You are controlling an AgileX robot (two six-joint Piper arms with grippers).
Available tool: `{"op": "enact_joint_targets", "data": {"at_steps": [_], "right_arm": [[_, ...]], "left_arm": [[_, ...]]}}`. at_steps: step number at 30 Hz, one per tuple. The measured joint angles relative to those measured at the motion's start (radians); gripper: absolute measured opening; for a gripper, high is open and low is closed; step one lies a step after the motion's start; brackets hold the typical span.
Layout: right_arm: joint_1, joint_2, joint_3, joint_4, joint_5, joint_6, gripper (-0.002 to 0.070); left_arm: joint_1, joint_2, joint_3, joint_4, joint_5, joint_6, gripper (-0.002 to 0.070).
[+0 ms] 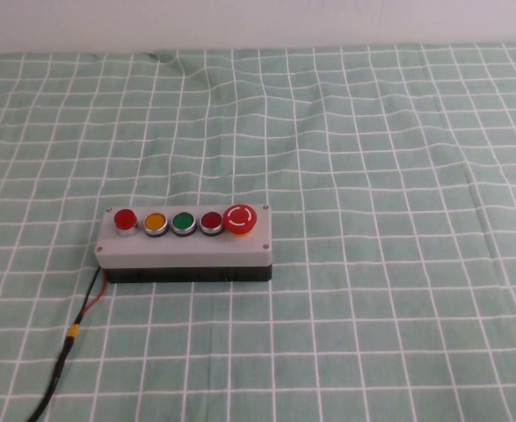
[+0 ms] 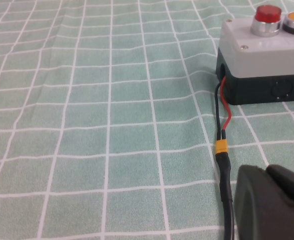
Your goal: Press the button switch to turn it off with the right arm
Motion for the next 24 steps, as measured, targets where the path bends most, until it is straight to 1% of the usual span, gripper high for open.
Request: {"op": "enact_joint_targets", "data": {"at_steps": [3, 9, 15, 19, 21, 24], "right_arm": [[-0.03, -0.004, 0.048, 0.002, 0.019, 0.0, -0.0016], [-0.064, -0.002, 0.05, -0.022, 0.205, 0.0, -0.0016], [-0.113, -0.002, 0.05, -0.018, 0.249, 0.02, -0.0016], [-0.147, -0.004, 0.05, -0.057, 0.255, 0.09, -0.0016], [-0.164, -0.004, 0.05, -0.101, 0.255, 0.142, -0.0016], [-0.188, -0.004, 0.05, -0.212, 0.255, 0.26, -0.0016]], "left_arm": [[0.0, 0.0, 0.0, 0.0, 0.0, 0.0, -0.0003], [0.0, 0.0, 0.0, 0.0, 0.0, 0.0, -0.0003], [0.0, 0.0, 0.0, 0.0, 0.0, 0.0, -0.0003], [0.0, 0.0, 0.0, 0.0, 0.0, 0.0, -0.0003], [0.0, 0.0, 0.0, 0.0, 0.0, 0.0, -0.0003], [0.0, 0.0, 0.0, 0.0, 0.0, 0.0, -0.0003]]}}
